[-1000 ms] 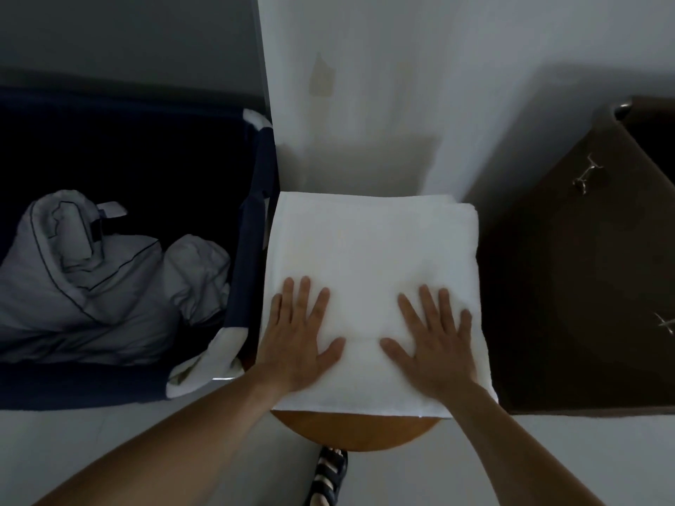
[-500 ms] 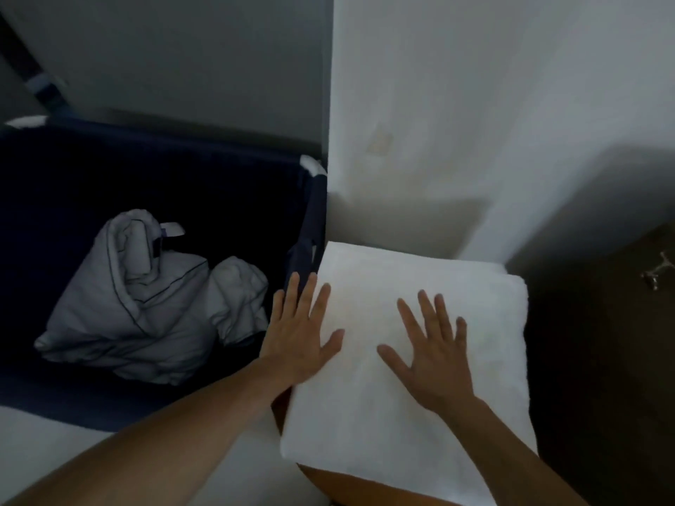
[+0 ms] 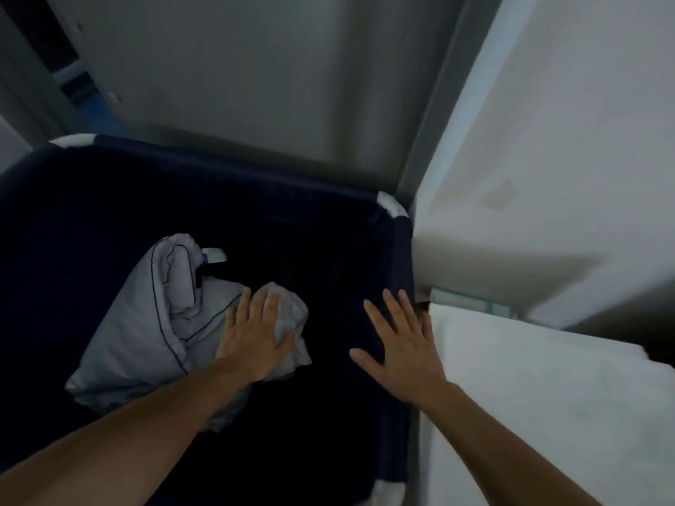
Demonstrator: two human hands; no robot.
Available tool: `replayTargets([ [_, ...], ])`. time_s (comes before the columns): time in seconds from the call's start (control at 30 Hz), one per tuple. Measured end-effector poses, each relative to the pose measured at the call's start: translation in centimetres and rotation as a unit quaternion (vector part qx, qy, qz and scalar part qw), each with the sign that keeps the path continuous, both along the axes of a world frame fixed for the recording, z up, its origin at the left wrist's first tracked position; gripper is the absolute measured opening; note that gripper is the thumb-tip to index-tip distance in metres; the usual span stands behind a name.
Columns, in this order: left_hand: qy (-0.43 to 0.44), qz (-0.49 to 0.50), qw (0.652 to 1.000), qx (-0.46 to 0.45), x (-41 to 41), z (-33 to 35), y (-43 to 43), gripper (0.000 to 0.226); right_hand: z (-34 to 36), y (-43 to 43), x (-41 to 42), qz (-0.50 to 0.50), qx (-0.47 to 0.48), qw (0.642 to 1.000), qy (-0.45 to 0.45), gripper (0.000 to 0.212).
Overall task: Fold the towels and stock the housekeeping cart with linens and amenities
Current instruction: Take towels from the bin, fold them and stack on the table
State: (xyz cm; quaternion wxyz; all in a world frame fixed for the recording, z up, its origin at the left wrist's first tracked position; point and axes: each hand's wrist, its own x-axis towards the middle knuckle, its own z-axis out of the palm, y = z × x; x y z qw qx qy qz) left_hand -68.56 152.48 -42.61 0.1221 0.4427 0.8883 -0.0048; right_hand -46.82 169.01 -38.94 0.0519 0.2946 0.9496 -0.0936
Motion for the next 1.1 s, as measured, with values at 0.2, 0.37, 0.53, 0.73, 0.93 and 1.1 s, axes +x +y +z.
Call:
replayTargets([
  [0.2,-0.067,0.031,0.997,-0.011,-9.8,-6.3,-1.0,0.102,-6.8,-2.4,-10.9,-0.006,-0.087,0.994,-0.069,0.088],
  [0.37,-0.105,0.035,0.992,-0.067,-14.7,-13.7,-1.2,0.100,-14.8,-3.0,-17.2,-0.025,-0.151,0.981,-0.116,0.086],
  [0.53,-0.159,0.057,0.982,-0.085,-17.4,-22.2,-0.2,0.095,-23.9,-2.5,-21.7,-0.028,-0.207,0.970,-0.124,0.086],
  [0.73,-0.175,0.075,0.979,-0.078,-18.8,-32.9,3.4,0.099,-35.0,-1.3,-24.0,-0.035,-0.232,0.962,-0.141,0.084],
  [0.93,-0.248,0.181,0.949,-0.069,-18.3,-42.1,5.6,0.092,-41.1,-0.8,-24.3,-0.052,-0.240,0.961,-0.124,0.083],
  [1.1,-0.305,0.255,0.916,-0.051,-18.7,-43.5,7.0,0.070,-41.8,-1.2,-24.7,-0.056,-0.248,0.962,-0.097,0.082],
])
